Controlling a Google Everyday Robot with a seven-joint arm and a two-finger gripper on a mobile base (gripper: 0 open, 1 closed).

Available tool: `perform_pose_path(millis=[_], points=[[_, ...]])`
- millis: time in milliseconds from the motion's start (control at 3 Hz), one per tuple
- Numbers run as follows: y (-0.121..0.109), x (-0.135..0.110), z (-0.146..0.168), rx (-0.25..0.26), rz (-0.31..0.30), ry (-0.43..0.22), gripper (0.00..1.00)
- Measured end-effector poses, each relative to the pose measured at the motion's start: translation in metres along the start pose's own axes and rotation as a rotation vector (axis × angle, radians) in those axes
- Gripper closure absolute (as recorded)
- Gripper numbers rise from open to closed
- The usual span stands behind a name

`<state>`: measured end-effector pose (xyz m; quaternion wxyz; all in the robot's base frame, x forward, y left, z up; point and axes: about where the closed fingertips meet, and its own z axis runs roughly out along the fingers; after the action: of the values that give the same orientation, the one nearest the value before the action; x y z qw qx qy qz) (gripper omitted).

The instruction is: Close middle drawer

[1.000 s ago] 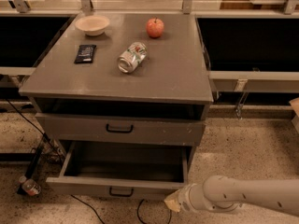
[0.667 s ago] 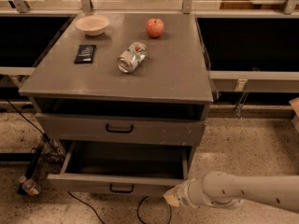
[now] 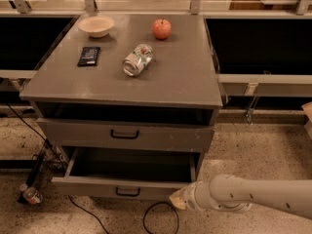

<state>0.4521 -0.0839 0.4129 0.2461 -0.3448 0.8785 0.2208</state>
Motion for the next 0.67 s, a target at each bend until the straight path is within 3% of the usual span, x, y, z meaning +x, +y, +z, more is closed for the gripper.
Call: perform_pose_path(millis=[333, 667], points=[[-0.003, -0.011, 0.008, 0.005, 0.006, -0.023, 1.00], [-0.007, -0.039, 0.017, 0.020, -0.009, -0.061, 1.00]])
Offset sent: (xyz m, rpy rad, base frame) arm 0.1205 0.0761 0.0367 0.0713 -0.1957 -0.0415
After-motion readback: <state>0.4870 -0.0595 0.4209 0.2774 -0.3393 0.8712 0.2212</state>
